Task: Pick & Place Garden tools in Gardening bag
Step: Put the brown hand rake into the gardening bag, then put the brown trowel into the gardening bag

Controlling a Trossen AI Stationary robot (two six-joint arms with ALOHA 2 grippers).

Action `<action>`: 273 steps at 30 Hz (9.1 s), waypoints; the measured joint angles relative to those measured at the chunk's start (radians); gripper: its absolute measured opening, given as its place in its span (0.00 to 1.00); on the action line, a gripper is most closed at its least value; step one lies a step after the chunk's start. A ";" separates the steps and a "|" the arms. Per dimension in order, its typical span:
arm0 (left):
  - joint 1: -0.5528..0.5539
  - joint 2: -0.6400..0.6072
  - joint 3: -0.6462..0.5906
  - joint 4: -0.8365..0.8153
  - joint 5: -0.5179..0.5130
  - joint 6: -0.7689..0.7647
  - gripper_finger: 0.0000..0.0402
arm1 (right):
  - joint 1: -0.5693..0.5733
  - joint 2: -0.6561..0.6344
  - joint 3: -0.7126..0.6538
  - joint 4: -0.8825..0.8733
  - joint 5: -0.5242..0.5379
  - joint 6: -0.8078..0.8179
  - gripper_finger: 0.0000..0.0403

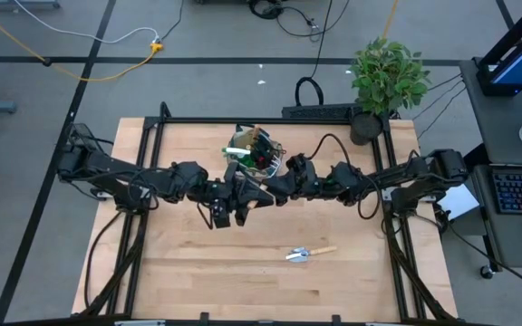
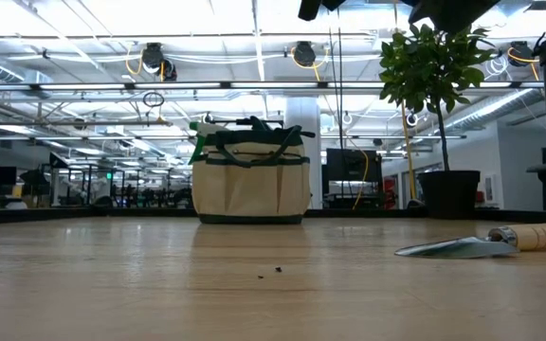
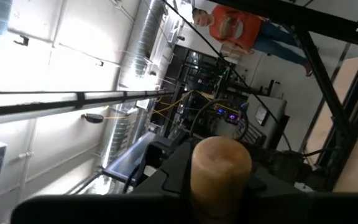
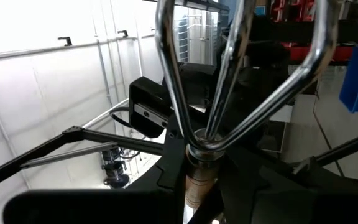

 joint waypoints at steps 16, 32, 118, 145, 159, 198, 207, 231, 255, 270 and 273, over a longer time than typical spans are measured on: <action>-0.028 -0.012 0.000 -0.057 -0.140 -0.068 0.13 | -0.003 0.001 -0.001 -0.008 0.003 -0.092 0.31; -0.097 -0.064 0.000 -0.165 -0.383 -0.110 0.12 | -0.004 0.000 -0.001 -0.015 0.002 -0.116 0.32; 0.487 0.038 0.146 -0.868 -0.326 -1.040 0.12 | -0.076 -0.006 -0.001 -0.062 -0.475 -0.283 0.32; 0.490 0.071 0.146 -0.928 -0.177 -1.017 0.12 | -0.084 -0.006 -0.002 -0.059 -0.498 -0.280 0.32; 0.543 0.071 0.146 -0.926 -0.117 -1.035 0.12 | -0.084 -0.006 -0.002 -0.059 -0.497 -0.287 0.32; 0.570 0.163 0.146 -0.879 -0.097 -0.956 0.16 | -0.081 -0.006 -0.002 -0.059 -0.497 -0.302 0.32; 0.570 0.154 0.146 -0.883 -0.119 -0.957 0.27 | -0.080 -0.006 -0.002 -0.059 -0.500 -0.302 0.32; 0.572 0.075 0.146 -0.907 -0.120 -0.973 0.64 | -0.081 -0.006 -0.002 -0.060 -0.501 -0.302 0.32; 0.572 -0.016 0.146 -0.854 -0.191 -0.958 0.64 | -0.080 -0.006 -0.002 -0.092 -0.504 -0.298 0.32; 0.572 -0.216 0.146 -1.077 -0.212 -1.042 0.64 | -0.075 -0.013 -0.002 -0.104 -0.601 -0.547 0.32; 0.572 -0.249 0.146 -1.141 -0.219 -1.065 0.64 | -0.060 -0.013 -0.002 -0.105 -0.576 -0.626 0.32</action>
